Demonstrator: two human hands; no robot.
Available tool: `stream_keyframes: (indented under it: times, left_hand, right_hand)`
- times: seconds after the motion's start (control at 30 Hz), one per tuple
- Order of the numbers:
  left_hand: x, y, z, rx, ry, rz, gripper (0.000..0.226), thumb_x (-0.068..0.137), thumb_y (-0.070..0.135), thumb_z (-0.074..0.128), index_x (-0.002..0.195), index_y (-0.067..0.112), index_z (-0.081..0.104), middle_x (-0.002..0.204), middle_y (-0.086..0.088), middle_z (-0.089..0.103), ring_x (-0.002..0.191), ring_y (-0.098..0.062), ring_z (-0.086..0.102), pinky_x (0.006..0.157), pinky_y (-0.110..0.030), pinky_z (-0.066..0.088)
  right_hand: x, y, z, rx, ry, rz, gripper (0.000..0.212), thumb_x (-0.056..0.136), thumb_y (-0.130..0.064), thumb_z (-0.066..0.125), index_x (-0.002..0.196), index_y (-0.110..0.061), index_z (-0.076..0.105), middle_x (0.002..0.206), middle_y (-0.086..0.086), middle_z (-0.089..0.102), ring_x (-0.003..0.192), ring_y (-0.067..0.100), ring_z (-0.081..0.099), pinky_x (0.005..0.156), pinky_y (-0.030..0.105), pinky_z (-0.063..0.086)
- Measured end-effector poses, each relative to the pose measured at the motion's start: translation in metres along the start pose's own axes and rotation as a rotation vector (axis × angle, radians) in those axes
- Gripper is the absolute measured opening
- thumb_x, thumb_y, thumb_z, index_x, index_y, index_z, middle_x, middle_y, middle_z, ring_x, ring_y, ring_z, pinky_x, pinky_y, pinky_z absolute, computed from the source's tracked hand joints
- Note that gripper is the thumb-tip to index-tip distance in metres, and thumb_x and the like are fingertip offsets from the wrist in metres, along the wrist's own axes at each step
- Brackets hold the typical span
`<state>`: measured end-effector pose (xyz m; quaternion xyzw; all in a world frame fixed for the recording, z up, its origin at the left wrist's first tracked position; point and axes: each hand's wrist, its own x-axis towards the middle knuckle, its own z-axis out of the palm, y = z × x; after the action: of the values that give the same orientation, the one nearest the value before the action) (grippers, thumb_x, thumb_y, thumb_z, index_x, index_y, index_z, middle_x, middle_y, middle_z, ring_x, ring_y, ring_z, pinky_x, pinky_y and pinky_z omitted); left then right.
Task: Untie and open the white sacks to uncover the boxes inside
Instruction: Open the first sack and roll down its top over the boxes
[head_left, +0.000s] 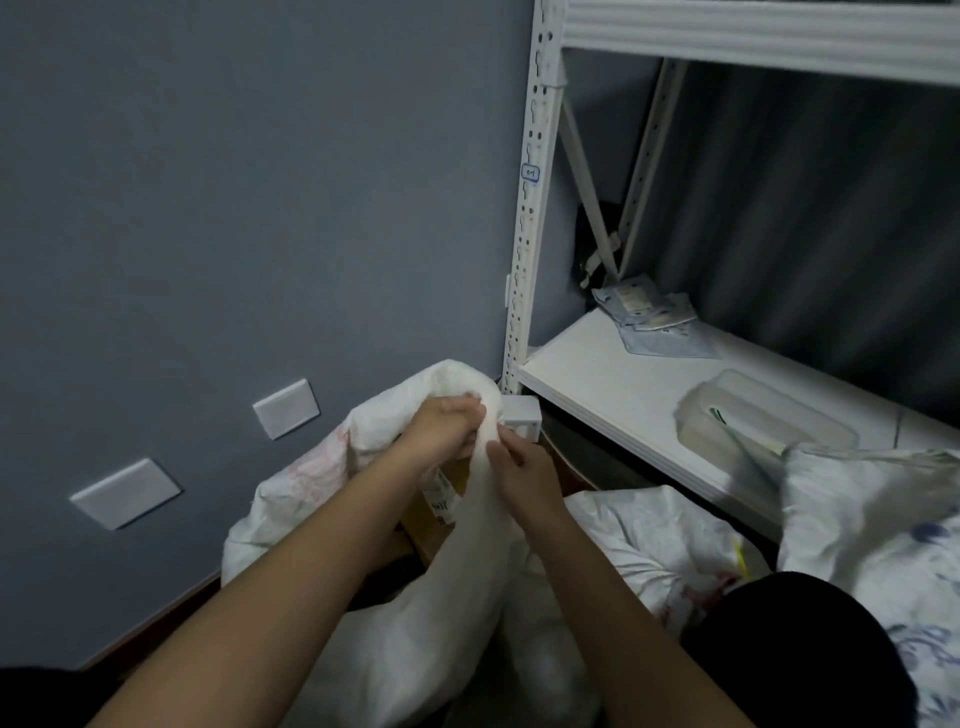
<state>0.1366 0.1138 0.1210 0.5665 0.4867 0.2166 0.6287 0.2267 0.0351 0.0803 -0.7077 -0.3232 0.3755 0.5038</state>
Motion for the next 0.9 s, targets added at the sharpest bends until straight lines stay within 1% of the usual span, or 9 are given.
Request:
stream_keyframes:
  times: [0.07, 0.13, 0.4, 0.47, 0.53, 0.6, 0.7, 0.83, 0.9]
  left_hand:
    - [-0.001, -0.008, -0.006, 0.05, -0.099, -0.003, 0.029, 0.09, 0.023, 0.058, 0.119, 0.02, 0.063, 0.125, -0.009, 0.061, 0.109, -0.022, 0.059, 0.093, -0.032, 0.05]
    - [-0.003, -0.019, -0.011, -0.01, -0.122, 0.009, 0.035, 0.094, 0.016, 0.056, 0.128, 0.015, 0.058, 0.123, -0.008, 0.063, 0.104, -0.017, 0.062, 0.079, -0.023, 0.054]
    - [0.003, -0.031, -0.011, -0.144, 0.189, 0.063, 0.038, 0.084, -0.002, 0.065, 0.121, 0.003, 0.061, 0.107, -0.013, 0.069, 0.093, -0.024, 0.066, 0.077, -0.034, 0.054]
    - [0.003, -0.028, -0.006, -0.15, 0.181, 0.039, 0.035, 0.087, 0.002, 0.061, 0.122, 0.008, 0.062, 0.11, -0.012, 0.068, 0.096, -0.026, 0.065, 0.082, -0.038, 0.054]
    - [-0.002, -0.023, -0.004, -0.267, 0.092, 0.005, 0.028, 0.092, 0.006, 0.054, 0.116, 0.015, 0.065, 0.102, -0.007, 0.069, 0.087, -0.021, 0.066, 0.069, -0.03, 0.054]
    - [-0.01, -0.021, -0.003, -0.291, 0.024, 0.037, 0.023, 0.095, 0.009, 0.052, 0.112, 0.02, 0.064, 0.098, -0.001, 0.067, 0.083, -0.013, 0.064, 0.067, -0.023, 0.051]
    - [-0.019, -0.037, -0.002, 0.019, 0.043, 0.138, 0.024, 0.092, 0.017, 0.06, 0.116, 0.021, 0.062, 0.104, 0.008, 0.063, 0.093, -0.008, 0.06, 0.086, -0.032, 0.052]
    - [-0.015, -0.052, 0.003, 0.117, 0.19, 0.177, 0.027, 0.087, 0.012, 0.065, 0.114, 0.013, 0.066, 0.098, -0.002, 0.071, 0.091, -0.017, 0.068, 0.082, -0.046, 0.057]
    - [-0.013, -0.05, 0.003, 0.148, 0.267, 0.229, 0.027, 0.086, 0.01, 0.064, 0.112, 0.012, 0.067, 0.095, -0.001, 0.072, 0.09, -0.015, 0.068, 0.083, -0.043, 0.056]
  right_hand:
    - [0.004, -0.002, -0.005, 0.238, -0.025, 0.153, 0.016, 0.095, -0.02, 0.056, 0.105, -0.023, 0.068, 0.117, -0.002, 0.056, 0.111, 0.018, 0.052, 0.1, 0.036, 0.043]
    - [0.005, -0.001, -0.003, 0.351, -0.09, 0.239, 0.012, 0.091, -0.019, 0.063, 0.101, -0.023, 0.069, 0.117, 0.006, 0.064, 0.11, 0.024, 0.058, 0.101, 0.043, 0.046]
    - [-0.007, 0.0, 0.013, 0.021, -0.177, -0.021, 0.017, 0.1, -0.027, 0.045, 0.109, -0.021, 0.059, 0.093, -0.011, 0.055, 0.091, 0.004, 0.051, 0.087, 0.027, 0.04]
    - [-0.008, 0.0, 0.015, -0.181, -0.178, -0.121, 0.026, 0.099, -0.022, 0.044, 0.117, -0.014, 0.061, 0.101, -0.003, 0.059, 0.1, 0.012, 0.056, 0.091, 0.032, 0.044]
    - [-0.006, -0.001, 0.012, -0.198, -0.078, -0.108, 0.027, 0.099, -0.017, 0.045, 0.12, -0.014, 0.061, 0.106, -0.002, 0.058, 0.104, 0.014, 0.055, 0.093, 0.034, 0.045]
    - [0.003, 0.004, 0.007, 0.077, -0.033, 0.07, 0.022, 0.097, -0.016, 0.051, 0.112, -0.018, 0.066, 0.109, -0.003, 0.062, 0.105, 0.016, 0.057, 0.096, 0.036, 0.046]
    - [0.006, 0.02, 0.006, 0.675, -0.096, 0.25, 0.019, 0.09, -0.017, 0.064, 0.108, -0.015, 0.07, 0.112, 0.009, 0.069, 0.105, 0.027, 0.064, 0.095, 0.046, 0.051]
    - [0.001, 0.028, 0.014, 0.291, 0.193, 0.084, 0.013, 0.083, -0.028, 0.073, 0.088, -0.016, 0.071, 0.092, -0.003, 0.071, 0.089, 0.013, 0.066, 0.077, 0.025, 0.052]
    - [-0.001, 0.03, 0.014, 0.102, 0.23, -0.108, 0.012, 0.09, -0.025, 0.064, 0.096, -0.018, 0.072, 0.096, -0.004, 0.07, 0.094, 0.011, 0.064, 0.077, 0.016, 0.046]
